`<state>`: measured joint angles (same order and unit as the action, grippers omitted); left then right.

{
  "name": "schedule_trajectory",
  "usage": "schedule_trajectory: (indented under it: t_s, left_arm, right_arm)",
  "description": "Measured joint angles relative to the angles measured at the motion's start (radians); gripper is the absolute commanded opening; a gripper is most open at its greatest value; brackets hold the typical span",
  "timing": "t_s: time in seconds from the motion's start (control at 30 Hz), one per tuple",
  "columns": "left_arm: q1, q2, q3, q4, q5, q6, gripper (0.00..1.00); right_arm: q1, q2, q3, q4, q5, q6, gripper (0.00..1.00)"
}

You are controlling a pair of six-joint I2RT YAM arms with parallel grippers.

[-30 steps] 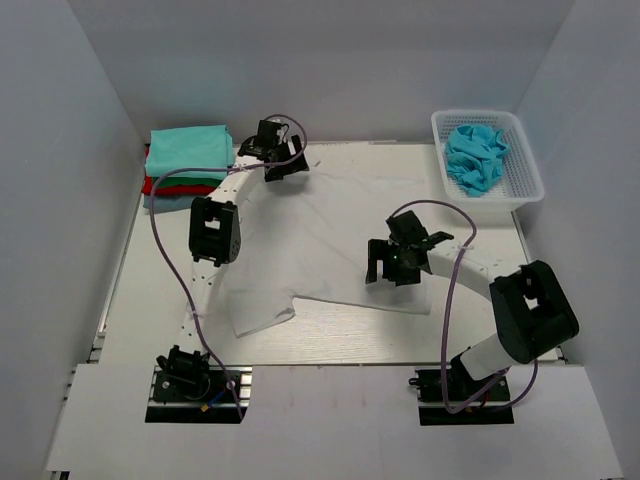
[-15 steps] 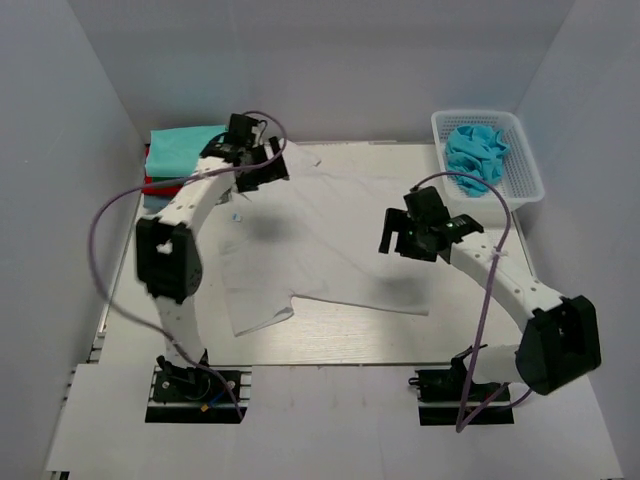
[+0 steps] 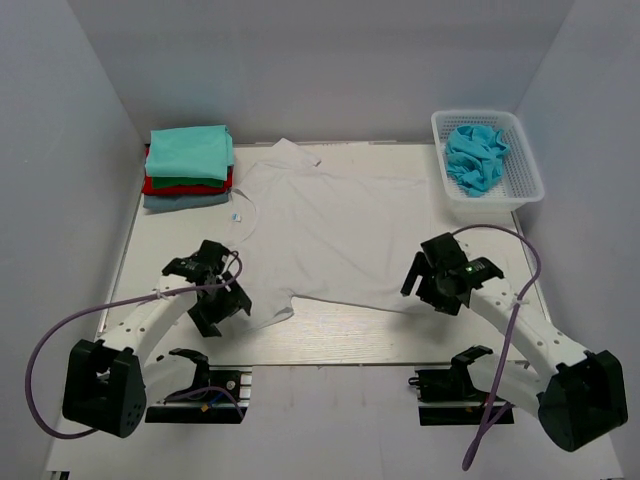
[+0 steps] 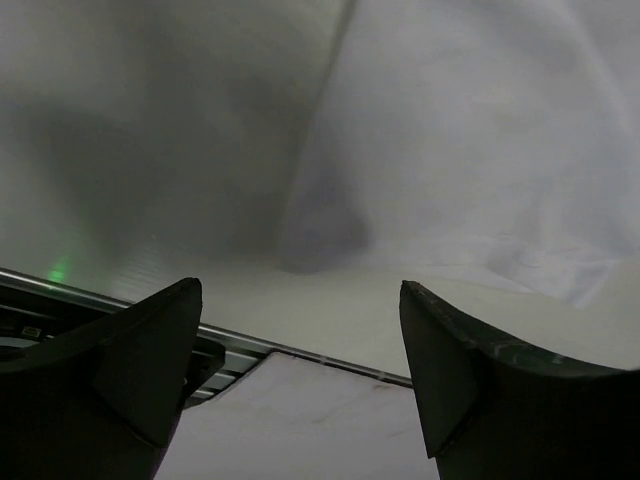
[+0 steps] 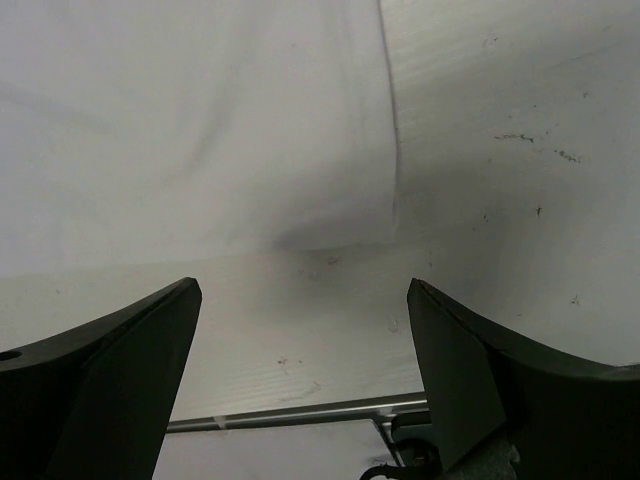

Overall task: Fold and stack the t-shirts
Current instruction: Grap the side of the flattened tshirt closest away from the robot with both arms

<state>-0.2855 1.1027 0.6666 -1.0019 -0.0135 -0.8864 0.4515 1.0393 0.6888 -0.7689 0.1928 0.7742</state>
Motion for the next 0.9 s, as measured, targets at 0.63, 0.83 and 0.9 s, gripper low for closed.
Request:
schedule_trajectory:
  t_s: [0.63,0.83,0.9]
  left_arm:
    - [0.0,0.07,-0.145,0.19,0.085,-0.095,0.0]
    - [0.0,0.064,-0.143,0.195,0.09,-0.076,0.0]
    - [0.0,0.049,-0.143,0.195,0.088,-0.066,0.0]
  right_arm:
    - [-0.009,0.023,-0.138,0.068,0.052,0.137,0.79]
    - [-0.012,0.093,-0.154,0.173,0.057,0.142,0.67]
    - [-0.013,0.106,-0.152,0.19,0.063,0.143,0.59]
